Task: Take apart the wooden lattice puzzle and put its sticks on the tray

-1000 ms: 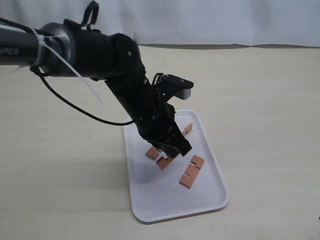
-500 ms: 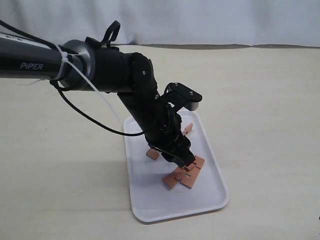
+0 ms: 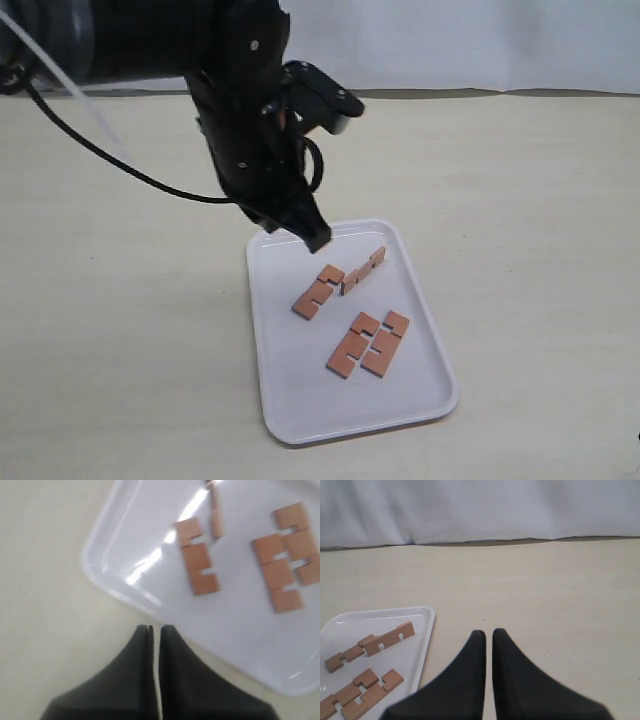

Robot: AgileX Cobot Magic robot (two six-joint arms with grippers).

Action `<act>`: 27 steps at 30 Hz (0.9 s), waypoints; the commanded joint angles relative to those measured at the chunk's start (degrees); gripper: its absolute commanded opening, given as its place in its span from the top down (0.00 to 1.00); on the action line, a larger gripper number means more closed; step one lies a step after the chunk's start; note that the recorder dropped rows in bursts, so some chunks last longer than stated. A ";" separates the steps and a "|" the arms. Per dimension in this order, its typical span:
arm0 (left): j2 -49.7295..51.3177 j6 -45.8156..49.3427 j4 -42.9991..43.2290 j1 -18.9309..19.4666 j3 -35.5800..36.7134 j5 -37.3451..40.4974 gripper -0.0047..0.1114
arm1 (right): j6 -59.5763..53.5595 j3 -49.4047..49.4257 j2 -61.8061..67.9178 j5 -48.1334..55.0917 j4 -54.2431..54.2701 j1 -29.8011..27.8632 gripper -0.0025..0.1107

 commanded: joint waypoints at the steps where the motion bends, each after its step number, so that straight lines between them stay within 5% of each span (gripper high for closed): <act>1: -2.55 -5.98 5.21 3.81 -0.31 9.01 0.96 | -0.06 0.20 -0.23 -0.34 -0.01 0.21 0.94; 11: -18.04 -5.98 2.89 17.85 15.16 5.88 0.96 | -0.06 0.20 -0.23 -0.34 -0.01 0.21 0.94; 21: -43.85 -5.62 3.55 41.96 31.57 -7.04 0.96 | -0.06 0.20 -0.23 -0.34 -0.01 0.21 0.94; 27: -61.20 -7.57 2.54 44.78 39.28 -20.72 0.96 | -0.06 0.20 -0.23 -0.34 -0.01 0.21 0.94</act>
